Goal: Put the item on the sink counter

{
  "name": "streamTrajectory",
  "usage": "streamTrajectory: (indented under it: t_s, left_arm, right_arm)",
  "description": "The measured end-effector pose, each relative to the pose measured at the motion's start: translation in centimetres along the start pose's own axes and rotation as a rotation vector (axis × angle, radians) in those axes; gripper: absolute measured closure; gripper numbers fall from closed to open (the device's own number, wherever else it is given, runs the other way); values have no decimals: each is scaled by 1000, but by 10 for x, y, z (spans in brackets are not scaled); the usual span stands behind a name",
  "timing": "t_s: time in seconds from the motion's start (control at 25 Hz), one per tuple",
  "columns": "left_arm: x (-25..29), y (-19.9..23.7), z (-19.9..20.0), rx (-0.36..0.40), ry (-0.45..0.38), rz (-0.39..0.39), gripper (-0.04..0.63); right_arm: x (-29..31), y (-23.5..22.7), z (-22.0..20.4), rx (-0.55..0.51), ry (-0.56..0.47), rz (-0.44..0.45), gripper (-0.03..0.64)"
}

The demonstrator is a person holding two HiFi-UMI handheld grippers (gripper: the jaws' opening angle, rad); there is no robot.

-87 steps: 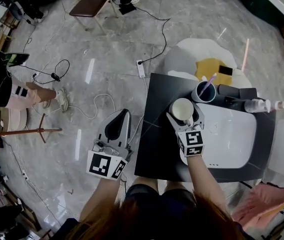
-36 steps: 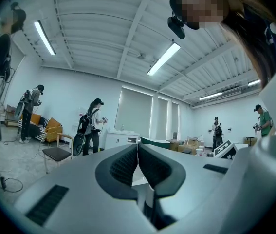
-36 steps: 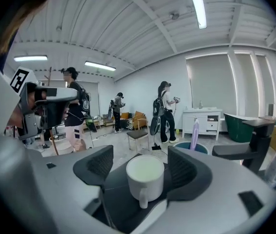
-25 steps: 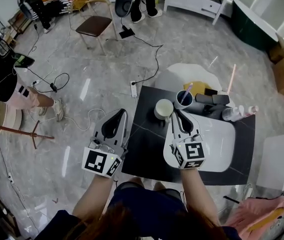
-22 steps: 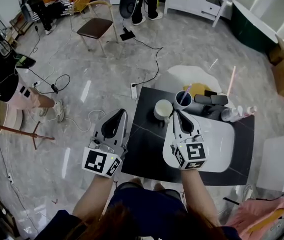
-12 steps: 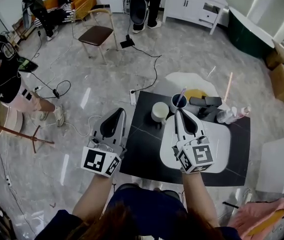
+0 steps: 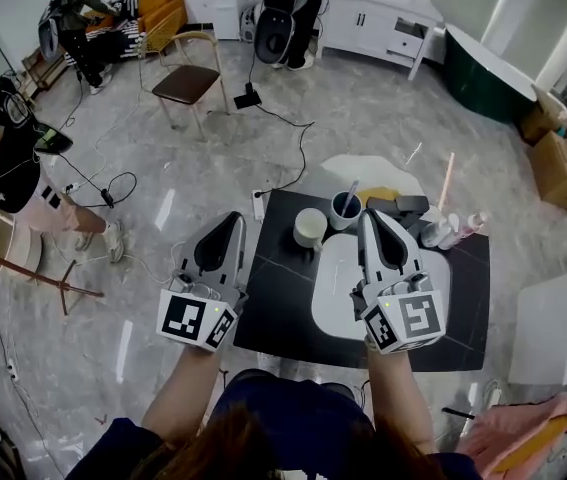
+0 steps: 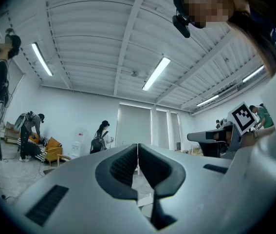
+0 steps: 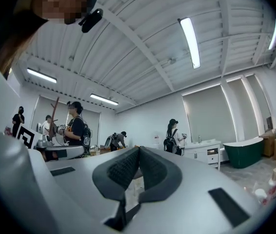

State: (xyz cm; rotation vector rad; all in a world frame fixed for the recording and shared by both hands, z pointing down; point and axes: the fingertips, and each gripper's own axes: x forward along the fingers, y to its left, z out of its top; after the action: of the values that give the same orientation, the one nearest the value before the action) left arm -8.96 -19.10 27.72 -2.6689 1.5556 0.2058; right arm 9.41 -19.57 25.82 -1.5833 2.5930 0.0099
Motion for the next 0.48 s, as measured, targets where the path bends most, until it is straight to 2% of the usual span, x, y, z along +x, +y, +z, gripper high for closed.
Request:
streamTrajectory:
  t_s: [0.48]
  left_arm:
    - [-2,-15,1,0,-6,-14,572]
  right_arm:
    - [-18,-5,11,24,-31,-7,601]
